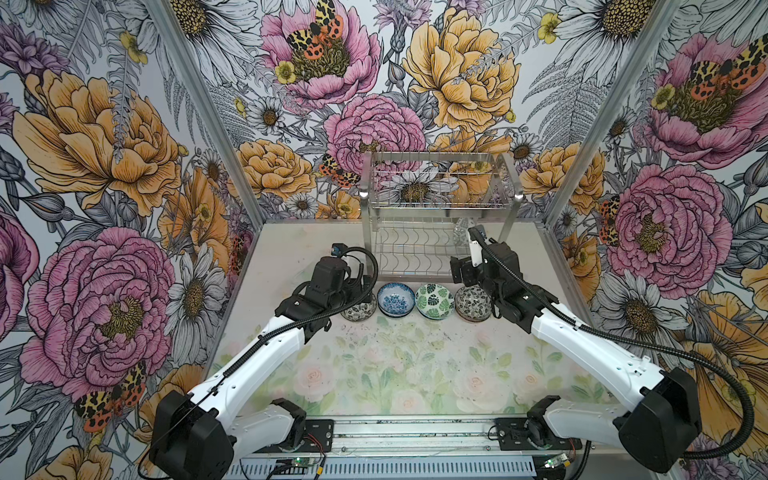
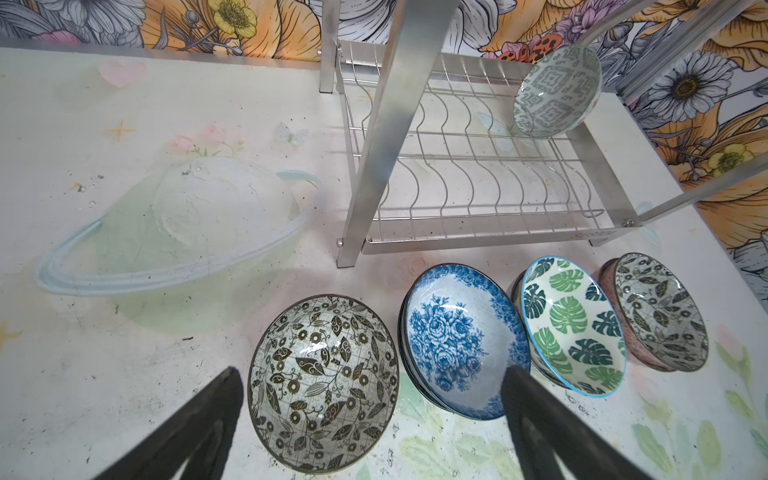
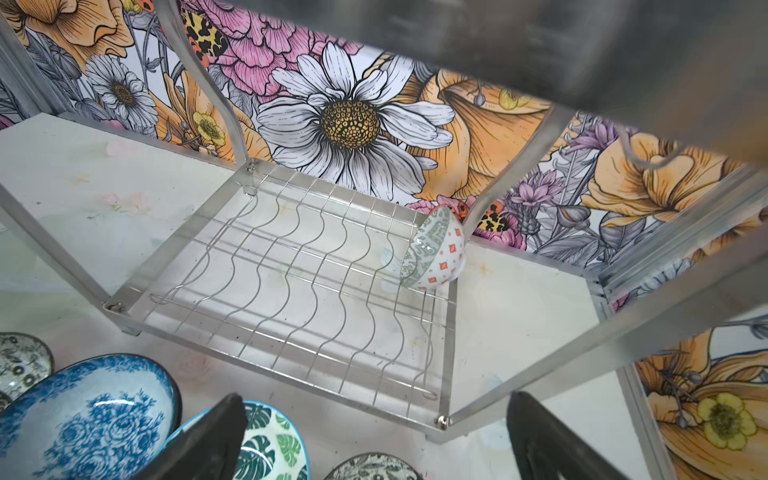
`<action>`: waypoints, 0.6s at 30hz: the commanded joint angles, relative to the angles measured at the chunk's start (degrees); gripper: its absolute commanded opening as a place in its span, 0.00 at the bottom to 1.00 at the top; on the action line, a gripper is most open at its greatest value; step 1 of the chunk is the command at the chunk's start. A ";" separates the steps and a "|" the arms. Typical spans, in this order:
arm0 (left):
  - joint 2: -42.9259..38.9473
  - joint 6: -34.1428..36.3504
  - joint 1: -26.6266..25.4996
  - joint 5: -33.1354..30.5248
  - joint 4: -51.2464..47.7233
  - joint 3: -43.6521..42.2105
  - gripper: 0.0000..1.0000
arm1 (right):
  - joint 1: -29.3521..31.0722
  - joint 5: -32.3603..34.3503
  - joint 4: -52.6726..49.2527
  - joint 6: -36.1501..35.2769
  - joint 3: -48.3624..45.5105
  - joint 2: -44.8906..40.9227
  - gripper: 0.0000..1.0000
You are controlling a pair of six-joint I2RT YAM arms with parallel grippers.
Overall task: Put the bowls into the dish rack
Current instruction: 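Open the right gripper and withdraw it from the rack toward the bowls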
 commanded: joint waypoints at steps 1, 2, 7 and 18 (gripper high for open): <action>-2.16 -0.48 -0.51 -1.37 1.58 -2.36 0.99 | -0.54 -1.51 -1.28 3.98 -1.03 -1.70 1.00; -2.44 -0.90 -0.55 -1.04 1.71 -2.69 0.99 | -0.61 -1.60 -1.27 4.34 -1.25 -1.92 1.00; -4.32 -2.92 -1.81 -1.02 1.60 -4.04 0.99 | -1.08 -2.93 -1.71 5.74 -2.12 -3.51 1.00; -5.02 -5.70 -5.46 -3.01 1.64 -7.09 0.99 | -2.01 -5.78 -3.44 6.84 -3.19 -5.57 1.00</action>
